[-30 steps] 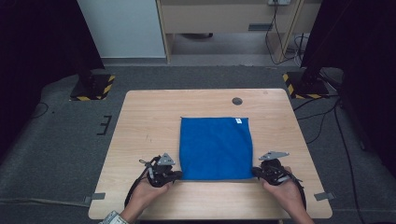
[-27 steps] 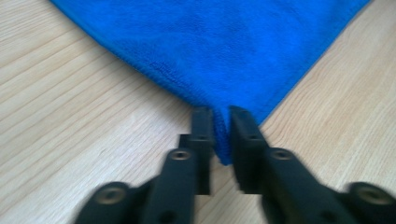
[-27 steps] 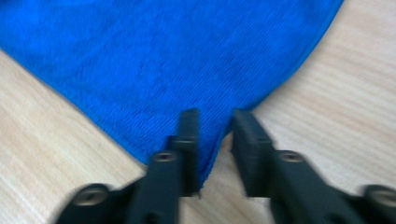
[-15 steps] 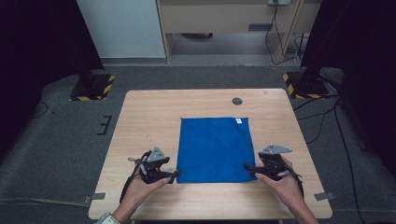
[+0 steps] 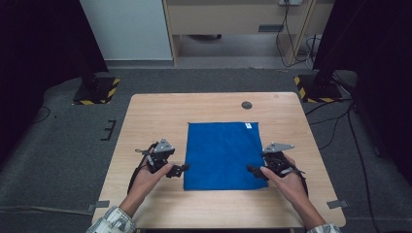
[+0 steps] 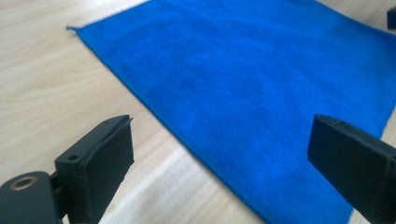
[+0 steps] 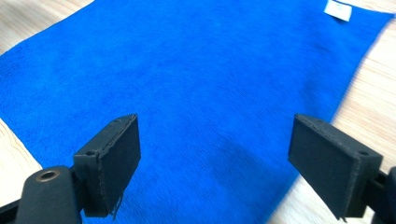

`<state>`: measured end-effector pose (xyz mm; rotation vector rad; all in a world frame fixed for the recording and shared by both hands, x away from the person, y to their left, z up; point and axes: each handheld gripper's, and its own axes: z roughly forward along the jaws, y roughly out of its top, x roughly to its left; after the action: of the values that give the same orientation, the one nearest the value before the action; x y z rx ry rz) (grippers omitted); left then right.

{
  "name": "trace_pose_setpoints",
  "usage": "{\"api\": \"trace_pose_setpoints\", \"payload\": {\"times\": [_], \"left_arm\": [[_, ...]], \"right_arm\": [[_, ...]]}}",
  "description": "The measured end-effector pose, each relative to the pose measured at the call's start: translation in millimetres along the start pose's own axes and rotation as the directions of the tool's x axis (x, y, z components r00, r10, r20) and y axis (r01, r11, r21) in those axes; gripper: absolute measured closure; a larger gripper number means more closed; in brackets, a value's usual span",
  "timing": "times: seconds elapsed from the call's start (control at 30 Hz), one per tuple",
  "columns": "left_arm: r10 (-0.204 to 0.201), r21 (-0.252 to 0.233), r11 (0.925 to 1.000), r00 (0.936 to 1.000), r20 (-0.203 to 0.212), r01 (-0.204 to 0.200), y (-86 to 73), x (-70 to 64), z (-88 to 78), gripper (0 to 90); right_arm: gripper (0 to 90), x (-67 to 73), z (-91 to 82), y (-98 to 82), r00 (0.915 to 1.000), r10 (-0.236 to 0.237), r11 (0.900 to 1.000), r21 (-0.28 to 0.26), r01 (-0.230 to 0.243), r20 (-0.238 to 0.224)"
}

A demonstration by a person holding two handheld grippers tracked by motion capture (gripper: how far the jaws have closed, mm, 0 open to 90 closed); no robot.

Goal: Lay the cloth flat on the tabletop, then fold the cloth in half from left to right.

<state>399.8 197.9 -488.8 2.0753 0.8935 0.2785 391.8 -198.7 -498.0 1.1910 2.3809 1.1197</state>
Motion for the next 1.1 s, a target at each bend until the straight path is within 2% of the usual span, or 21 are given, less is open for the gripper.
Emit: {"api": "trace_pose_setpoints", "payload": {"times": [0.17, 0.37, 0.43, 0.53, 0.6, 0.7, 0.9, 0.93, 1.03, 1.1], "left_arm": [[-0.017, -0.009, 0.9998, 0.9999, -0.003, 0.017, 6.5, 8.5, 1.0, 7.6], [-0.012, -0.024, 0.9997, 0.9996, -0.026, 0.011, 17.3, 14.9, 1.1, 7.9], [0.0, -0.035, 0.9994, 0.9996, -0.029, -0.001, 25.7, 17.6, 2.7, 7.9], [0.005, -0.05, 0.9987, 0.9994, -0.035, -0.007, 37.3, 24.4, 5.4, 8.1], [-0.002, -0.065, 0.9979, 0.9995, -0.032, 0.0, 43.2, 28.7, 7.2, 8.1], [-0.011, -0.08, 0.9967, 0.9993, -0.035, 0.009, 52.2, 35.4, 9.8, 8.2], [0.019, -0.068, 0.9975, 0.9997, -0.014, -0.02, 70.9, 39.6, 18.6, 8.5], [0.017, -0.066, 0.9976, 0.9997, -0.019, -0.018, 73.3, 39.9, 19.7, 8.6], [0.013, -0.062, 0.998, 0.9999, 0.005, -0.013, 80.2, 41.8, 24.9, 8.6], [0.017, -0.056, 0.9983, 0.9997, 0.019, -0.016, 85.1, 42.4, 29.6, 8.7]], "right_arm": [[17.0, 5.7, 8.2, 8.8, 0.9999, 0.003, 1.0, -0.007, -0.003, -0.013], [19.7, 14.6, 14.4, 18.4, 0.9999, -0.003, 1.0, -0.026, 0.002, -0.017], [20.2, 20.6, 18.2, 23.0, 0.9995, -0.024, 0.999, -0.046, 0.023, -0.018], [21.6, 32.8, 26.0, 30.7, 0.9973, -0.063, 0.997, -0.036, 0.062, -0.036], [22.6, 41.6, 32.4, 35.2, 0.9942, -0.095, 0.995, -0.038, 0.093, -0.05], [23.8, 51.2, 40.7, 39.2, 0.9909, -0.117, 0.993, -0.043, 0.114, -0.067], [28.4, 72.8, 61.2, 46.3, 0.98, -0.155, 0.988, -0.029, 0.153, -0.124], [28.6, 75.4, 63.1, 47.6, 0.9785, -0.156, 0.988, -0.028, 0.154, -0.135], [29.1, 85.7, 70.1, 52.8, 0.9719, -0.176, 0.984, -0.022, 0.175, -0.156], [29.0, 91.3, 74.6, 56.0, 0.9707, -0.177, 0.984, -0.02, 0.176, -0.163]]}}
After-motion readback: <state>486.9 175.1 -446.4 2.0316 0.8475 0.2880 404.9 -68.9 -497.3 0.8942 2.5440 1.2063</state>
